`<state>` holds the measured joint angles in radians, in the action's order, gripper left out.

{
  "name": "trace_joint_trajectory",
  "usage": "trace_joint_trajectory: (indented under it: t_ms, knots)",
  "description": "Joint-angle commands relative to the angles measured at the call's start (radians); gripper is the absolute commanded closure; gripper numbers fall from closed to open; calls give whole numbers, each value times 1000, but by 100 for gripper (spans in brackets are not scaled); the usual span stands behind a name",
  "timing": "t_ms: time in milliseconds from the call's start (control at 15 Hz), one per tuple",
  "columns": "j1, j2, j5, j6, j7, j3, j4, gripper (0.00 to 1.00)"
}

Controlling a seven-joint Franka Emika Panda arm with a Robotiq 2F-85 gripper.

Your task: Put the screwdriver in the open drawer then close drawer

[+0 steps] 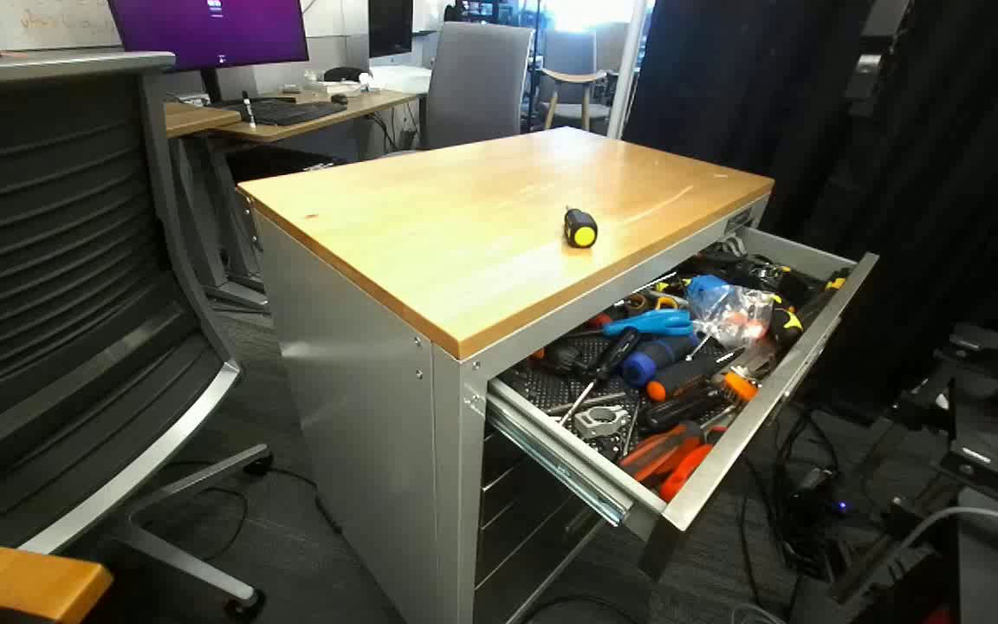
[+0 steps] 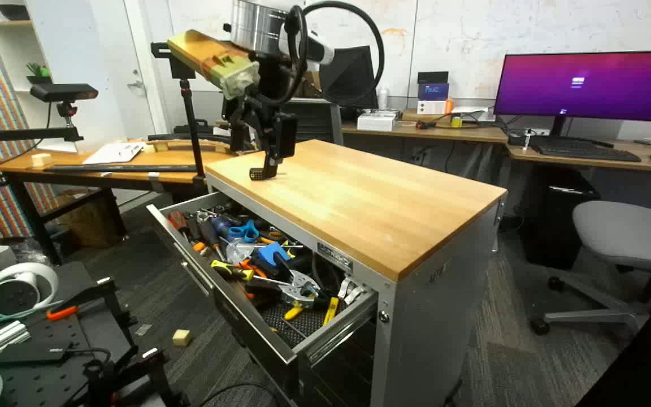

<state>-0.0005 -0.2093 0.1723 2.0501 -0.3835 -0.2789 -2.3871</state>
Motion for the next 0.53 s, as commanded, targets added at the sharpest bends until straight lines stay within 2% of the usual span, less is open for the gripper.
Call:
trace_joint_trajectory:
  t_ms: [0,467]
  knots:
    - [-37,2,8,-3,-6,35,4,0]
    - [-36,2,8,-3,-6,35,12,0]
